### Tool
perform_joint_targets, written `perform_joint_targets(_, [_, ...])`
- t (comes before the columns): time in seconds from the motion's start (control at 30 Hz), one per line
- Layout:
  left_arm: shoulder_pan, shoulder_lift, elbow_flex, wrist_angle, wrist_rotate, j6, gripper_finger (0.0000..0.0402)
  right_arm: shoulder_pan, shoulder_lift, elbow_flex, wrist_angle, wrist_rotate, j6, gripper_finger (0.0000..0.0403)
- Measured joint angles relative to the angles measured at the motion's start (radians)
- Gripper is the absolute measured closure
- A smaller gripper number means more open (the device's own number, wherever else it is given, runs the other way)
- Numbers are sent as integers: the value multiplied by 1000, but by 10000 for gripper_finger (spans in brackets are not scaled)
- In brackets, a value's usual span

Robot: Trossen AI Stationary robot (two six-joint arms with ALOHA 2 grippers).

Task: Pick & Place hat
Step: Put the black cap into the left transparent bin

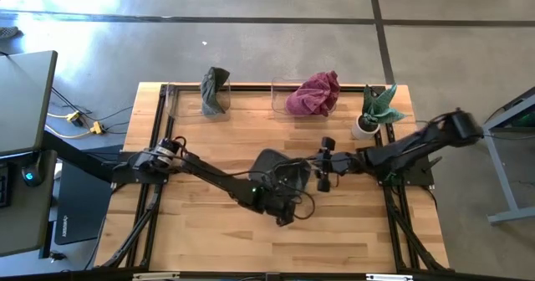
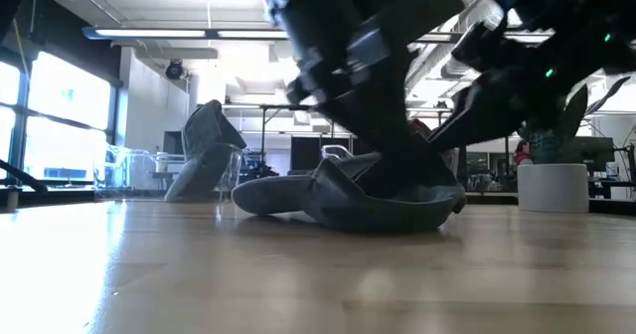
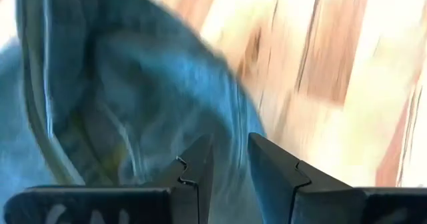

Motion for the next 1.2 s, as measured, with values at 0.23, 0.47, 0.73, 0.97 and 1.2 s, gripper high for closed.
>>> perform_joint_targets(0.23, [20,31,7,259,35,137,308,48,-260,0,-323,-153,126,207])
perform_joint_targets(0.47, [72,44,6,294,159,189,226,137,-298,0,-375,-51,127,206])
perform_joint_targets(0.73, [73,117,-1,262,101,204,142,165,-291,0,-379,-21,126,206])
perform_joint_targets(0.97, [74,136,1,261,110,118,191,165,-291,0,-378,-19,126,206])
perform_joint_targets(1.2, [86,126,4,154,184,158,323,165,-291,0,-378,-48,102,206])
